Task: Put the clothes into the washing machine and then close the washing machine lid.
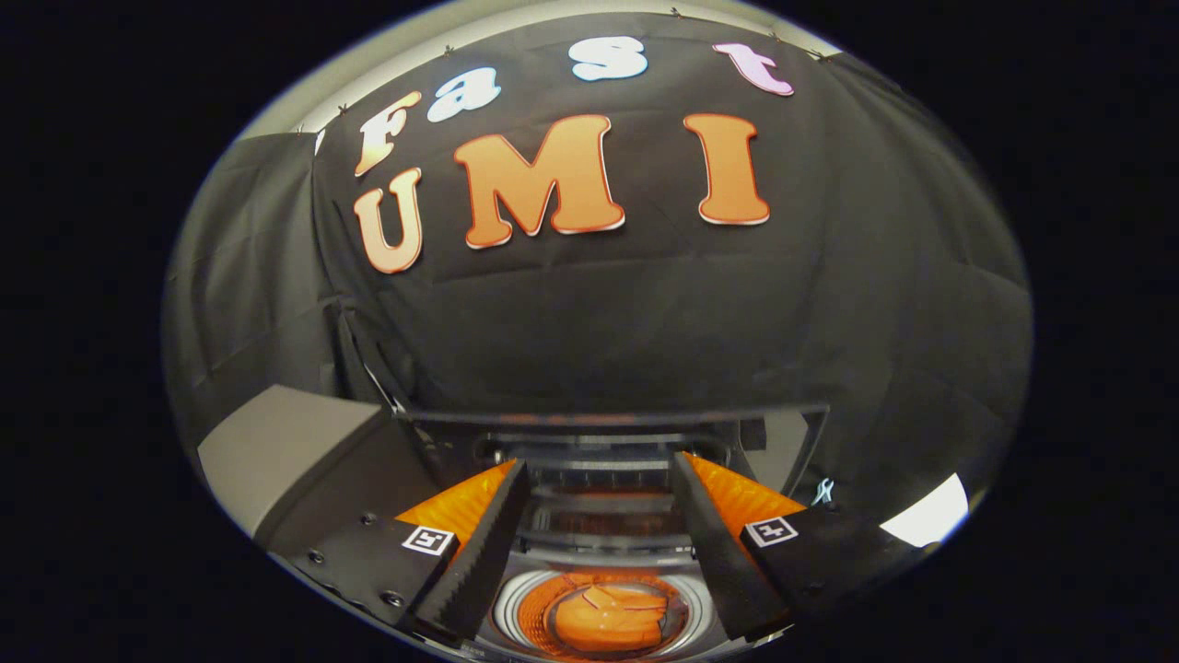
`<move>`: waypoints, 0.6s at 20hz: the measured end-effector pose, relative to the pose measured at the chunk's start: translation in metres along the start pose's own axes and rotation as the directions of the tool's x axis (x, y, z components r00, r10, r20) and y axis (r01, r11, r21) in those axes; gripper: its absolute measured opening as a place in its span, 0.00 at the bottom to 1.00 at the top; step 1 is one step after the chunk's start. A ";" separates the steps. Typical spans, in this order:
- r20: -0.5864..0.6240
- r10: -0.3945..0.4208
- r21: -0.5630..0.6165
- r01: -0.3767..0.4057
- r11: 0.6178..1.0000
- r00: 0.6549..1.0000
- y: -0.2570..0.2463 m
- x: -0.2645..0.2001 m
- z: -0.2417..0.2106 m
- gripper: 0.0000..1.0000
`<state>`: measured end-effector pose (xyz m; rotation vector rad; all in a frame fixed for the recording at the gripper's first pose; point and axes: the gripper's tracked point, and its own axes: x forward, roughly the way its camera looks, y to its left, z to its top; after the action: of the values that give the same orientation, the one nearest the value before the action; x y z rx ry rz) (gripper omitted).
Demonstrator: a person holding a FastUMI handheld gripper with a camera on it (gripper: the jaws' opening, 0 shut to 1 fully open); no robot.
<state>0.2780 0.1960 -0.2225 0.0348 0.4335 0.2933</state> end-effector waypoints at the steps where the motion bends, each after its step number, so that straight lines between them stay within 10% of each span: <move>1: 0.014 0.003 0.004 -0.003 1.000 1.000 0.004 0.012 0.013 0.99; 12: -0.086 -0.071 -0.068 0.065 0.996 0.994 -0.006 0.117 0.016 0.99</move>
<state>0.3876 0.2241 -0.2562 -0.0565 0.5113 0.2423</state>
